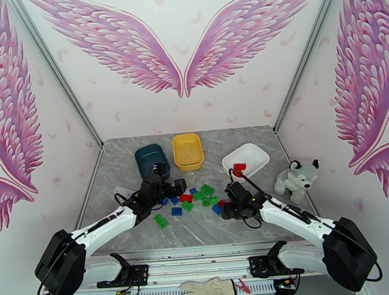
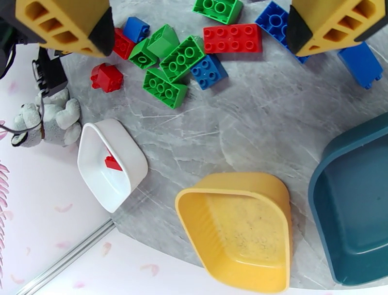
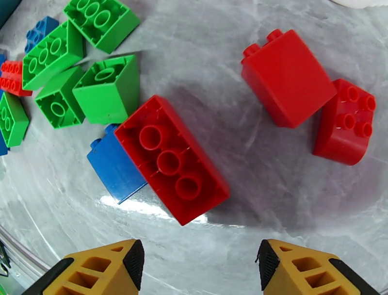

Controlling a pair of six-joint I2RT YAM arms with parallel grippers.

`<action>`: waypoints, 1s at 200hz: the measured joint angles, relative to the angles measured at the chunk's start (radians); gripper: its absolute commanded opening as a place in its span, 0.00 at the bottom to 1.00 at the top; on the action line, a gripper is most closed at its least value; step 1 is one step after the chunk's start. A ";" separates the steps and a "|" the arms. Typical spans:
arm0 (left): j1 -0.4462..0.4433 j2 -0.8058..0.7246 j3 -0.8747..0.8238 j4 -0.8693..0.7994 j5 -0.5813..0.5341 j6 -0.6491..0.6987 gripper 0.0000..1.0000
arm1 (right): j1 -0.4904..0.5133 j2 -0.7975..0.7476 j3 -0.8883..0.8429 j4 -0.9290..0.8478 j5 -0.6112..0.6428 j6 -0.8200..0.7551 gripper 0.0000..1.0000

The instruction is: Sort the legos into containers by color

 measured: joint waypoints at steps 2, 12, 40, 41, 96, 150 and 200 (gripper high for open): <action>0.000 0.003 0.000 0.003 0.003 0.000 0.99 | 0.003 0.003 0.000 -0.001 0.002 0.003 0.68; 0.000 0.019 0.000 0.013 0.014 -0.007 0.99 | 0.015 0.031 0.002 -0.006 0.009 0.010 0.68; -0.002 0.058 -0.002 0.023 0.038 -0.023 0.99 | 0.032 0.134 0.025 -0.020 0.020 0.016 0.68; -0.002 0.058 -0.002 0.024 0.038 -0.023 0.99 | 0.032 0.138 0.027 -0.021 0.020 0.016 0.68; -0.003 0.060 -0.003 0.033 0.044 -0.037 0.99 | 0.034 0.252 0.112 -0.029 0.048 0.012 0.71; -0.004 0.060 -0.006 0.040 0.043 -0.037 0.99 | 0.034 0.321 0.189 -0.033 0.095 -0.003 0.75; -0.010 0.060 -0.007 0.045 0.043 -0.036 0.99 | 0.017 0.397 0.246 -0.015 0.104 -0.018 0.70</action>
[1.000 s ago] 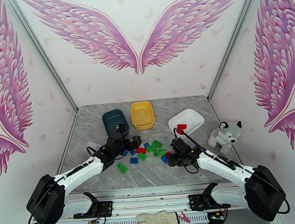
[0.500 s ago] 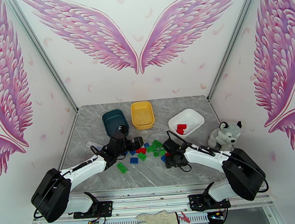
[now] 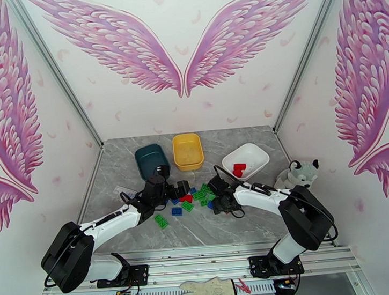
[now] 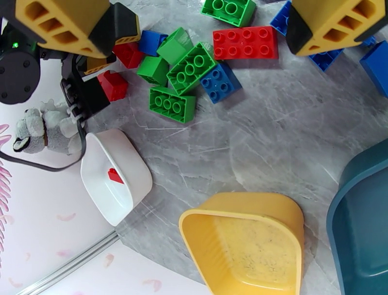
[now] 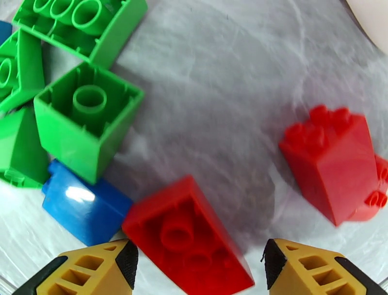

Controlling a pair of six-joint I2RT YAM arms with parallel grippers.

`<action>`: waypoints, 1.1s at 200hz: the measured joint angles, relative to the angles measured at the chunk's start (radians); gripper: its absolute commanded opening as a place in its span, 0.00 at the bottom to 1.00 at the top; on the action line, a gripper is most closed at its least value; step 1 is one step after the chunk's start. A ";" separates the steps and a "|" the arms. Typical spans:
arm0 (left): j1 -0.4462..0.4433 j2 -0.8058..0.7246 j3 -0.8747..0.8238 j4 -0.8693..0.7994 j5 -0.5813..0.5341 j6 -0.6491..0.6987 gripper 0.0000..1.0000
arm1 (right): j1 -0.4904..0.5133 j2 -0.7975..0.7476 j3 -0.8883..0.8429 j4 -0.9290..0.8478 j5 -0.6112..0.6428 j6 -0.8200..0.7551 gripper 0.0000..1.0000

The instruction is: Sort the legos into containers by color

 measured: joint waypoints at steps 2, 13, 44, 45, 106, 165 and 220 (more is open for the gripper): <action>0.000 0.000 0.000 0.000 0.000 0.000 0.99 | 0.000 0.002 0.000 0.001 -0.002 -0.002 0.69; -0.001 0.000 0.000 0.002 0.000 0.000 0.99 | -0.002 0.012 0.001 0.006 -0.012 0.000 0.66; -0.007 0.000 0.000 0.002 0.003 0.001 0.99 | -0.004 0.014 0.002 0.029 -0.061 0.002 0.57; -0.008 0.000 0.000 0.002 0.003 0.000 0.99 | -0.004 0.014 0.002 0.031 -0.065 0.002 0.56; -0.090 0.059 0.022 0.001 0.012 0.029 0.99 | -0.013 -0.004 0.000 0.053 -0.149 0.014 0.34; -0.144 0.108 0.058 0.007 0.028 0.053 0.99 | -0.080 -0.088 0.001 0.050 -0.176 0.012 0.32; -0.168 0.107 0.060 0.021 0.041 0.088 0.99 | -0.300 -0.170 0.056 0.047 -0.214 0.008 0.33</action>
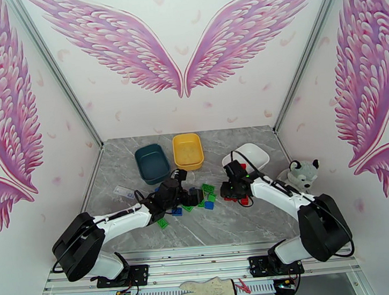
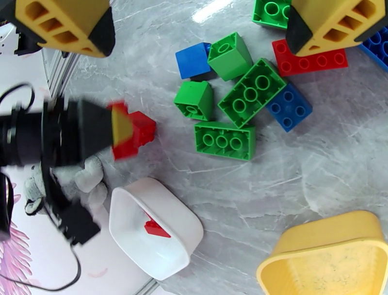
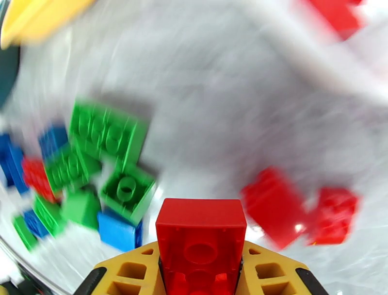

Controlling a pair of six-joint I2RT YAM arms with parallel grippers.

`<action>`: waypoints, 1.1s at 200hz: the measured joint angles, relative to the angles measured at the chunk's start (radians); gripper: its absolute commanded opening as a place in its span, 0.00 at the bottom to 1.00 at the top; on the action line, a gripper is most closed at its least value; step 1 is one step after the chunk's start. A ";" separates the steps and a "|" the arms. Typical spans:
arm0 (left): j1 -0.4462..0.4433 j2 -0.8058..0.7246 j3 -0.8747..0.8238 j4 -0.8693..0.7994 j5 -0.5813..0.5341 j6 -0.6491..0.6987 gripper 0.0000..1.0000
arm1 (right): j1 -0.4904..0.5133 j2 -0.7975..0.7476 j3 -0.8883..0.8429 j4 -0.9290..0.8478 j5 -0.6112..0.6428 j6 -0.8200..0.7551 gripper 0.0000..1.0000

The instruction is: Sort the legos into containers by color

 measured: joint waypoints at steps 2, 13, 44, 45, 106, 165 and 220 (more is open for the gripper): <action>-0.002 0.000 0.001 -0.001 0.000 0.001 0.99 | -0.008 0.000 0.006 0.000 0.000 0.000 0.33; -0.024 0.000 0.009 -0.008 -0.005 0.022 0.99 | -0.049 0.000 0.042 0.002 0.000 0.000 0.33; -0.104 0.001 0.061 -0.039 -0.043 0.081 0.99 | -0.139 0.035 0.167 0.010 0.003 0.008 0.34; -0.108 0.001 0.064 -0.041 -0.044 0.084 0.99 | -0.141 0.037 0.170 0.010 0.003 0.009 0.34; -0.255 0.042 0.166 -0.129 -0.209 0.240 0.99 | -0.209 0.266 0.366 0.012 0.034 0.045 0.57; -0.323 0.053 0.173 -0.148 -0.358 0.340 0.99 | -0.209 0.257 0.362 0.004 0.042 0.046 0.70; -0.321 0.039 0.170 -0.147 -0.456 0.350 0.99 | -0.156 -0.017 0.179 0.018 0.007 0.022 0.70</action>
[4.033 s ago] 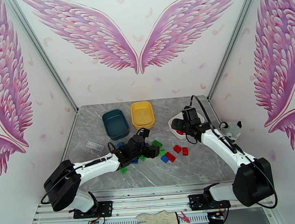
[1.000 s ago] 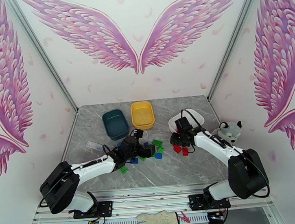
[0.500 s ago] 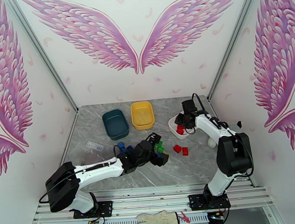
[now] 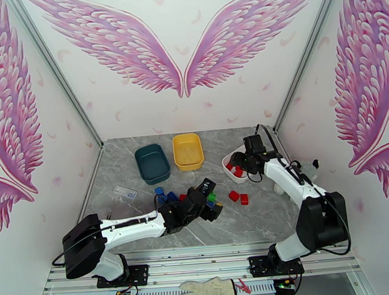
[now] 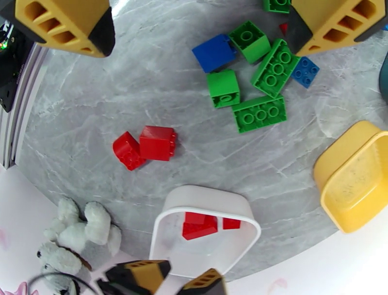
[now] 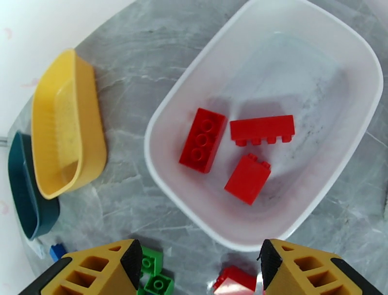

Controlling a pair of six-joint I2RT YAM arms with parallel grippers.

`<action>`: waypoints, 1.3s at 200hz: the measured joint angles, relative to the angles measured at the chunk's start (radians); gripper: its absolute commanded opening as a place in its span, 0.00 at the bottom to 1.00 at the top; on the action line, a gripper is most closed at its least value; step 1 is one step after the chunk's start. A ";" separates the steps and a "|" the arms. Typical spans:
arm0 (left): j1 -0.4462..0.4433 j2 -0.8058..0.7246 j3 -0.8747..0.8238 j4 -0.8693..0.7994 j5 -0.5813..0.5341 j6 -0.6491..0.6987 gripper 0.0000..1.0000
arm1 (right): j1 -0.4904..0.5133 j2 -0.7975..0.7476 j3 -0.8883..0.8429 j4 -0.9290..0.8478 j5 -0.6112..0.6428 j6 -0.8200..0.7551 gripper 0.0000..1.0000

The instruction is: Sort the legos into containers by color

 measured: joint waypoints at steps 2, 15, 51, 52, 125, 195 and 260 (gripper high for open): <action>0.000 -0.002 0.000 0.000 -0.003 0.000 0.99 | 0.003 -0.006 -0.006 0.000 -0.002 -0.001 0.70; 0.002 -0.014 -0.001 0.000 -0.013 -0.003 0.99 | 0.028 -0.058 -0.065 0.009 -0.016 -0.006 0.69; 0.020 -0.058 -0.014 0.000 -0.021 -0.019 0.99 | 0.106 -0.150 -0.254 0.014 -0.048 -0.003 0.73; 0.021 -0.059 -0.014 0.000 -0.022 -0.020 0.99 | 0.109 -0.153 -0.262 0.014 -0.048 -0.002 0.73; 0.100 -0.128 -0.063 0.000 0.004 -0.082 0.99 | 0.209 -0.190 -0.462 0.056 -0.044 0.036 0.75; 0.105 -0.140 -0.069 0.000 0.027 -0.096 0.99 | 0.227 -0.026 -0.462 0.167 0.003 0.079 0.84; 0.106 -0.161 -0.074 0.000 0.038 -0.097 0.99 | 0.227 0.036 -0.423 0.192 0.095 0.088 0.77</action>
